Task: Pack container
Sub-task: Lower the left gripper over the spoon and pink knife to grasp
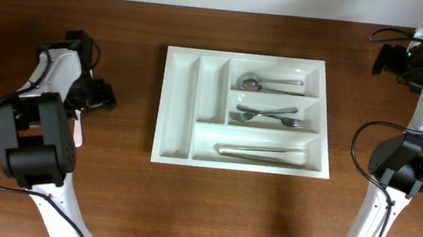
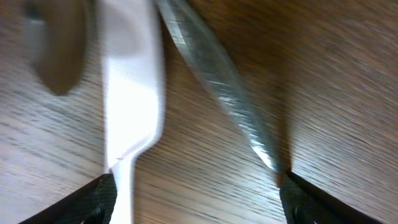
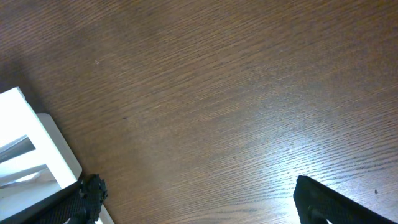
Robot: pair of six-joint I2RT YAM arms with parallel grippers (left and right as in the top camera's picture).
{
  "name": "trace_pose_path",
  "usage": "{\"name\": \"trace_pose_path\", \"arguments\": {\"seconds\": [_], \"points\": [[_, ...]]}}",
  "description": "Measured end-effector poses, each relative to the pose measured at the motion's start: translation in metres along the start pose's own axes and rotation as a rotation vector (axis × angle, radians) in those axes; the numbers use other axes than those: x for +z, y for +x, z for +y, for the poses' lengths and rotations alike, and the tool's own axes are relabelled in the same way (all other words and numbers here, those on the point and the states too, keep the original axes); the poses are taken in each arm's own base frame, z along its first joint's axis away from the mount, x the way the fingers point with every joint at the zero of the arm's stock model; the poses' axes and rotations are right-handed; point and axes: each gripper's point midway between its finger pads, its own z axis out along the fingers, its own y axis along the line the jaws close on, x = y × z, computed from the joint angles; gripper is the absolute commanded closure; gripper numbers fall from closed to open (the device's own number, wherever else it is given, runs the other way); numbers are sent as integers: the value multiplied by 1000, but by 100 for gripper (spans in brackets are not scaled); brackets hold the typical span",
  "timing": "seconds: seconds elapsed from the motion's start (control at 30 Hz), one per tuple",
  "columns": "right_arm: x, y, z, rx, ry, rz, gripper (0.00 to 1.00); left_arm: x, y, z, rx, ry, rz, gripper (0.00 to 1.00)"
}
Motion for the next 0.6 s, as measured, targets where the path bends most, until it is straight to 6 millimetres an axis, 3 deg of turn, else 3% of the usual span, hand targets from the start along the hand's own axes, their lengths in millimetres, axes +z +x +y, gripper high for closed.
{"name": "trace_pose_path", "arguments": {"seconds": [0.17, 0.27, 0.4, 0.6], "points": [[0, 0, 0, 0, 0, 0, 1, 3, -5, 33, -92, 7, 15, 14], [0, 0, 0, 0, 0, 0, 1, 4, -4, 49, -135, 8, 33, 21], [0, 0, 0, 0, 0, 0, 1, 4, -4, 48, -138, 12, 35, 33], [0, 0, 0, 0, 0, 0, 1, 3, -1, 36, -92, 14, 37, 34]]}}
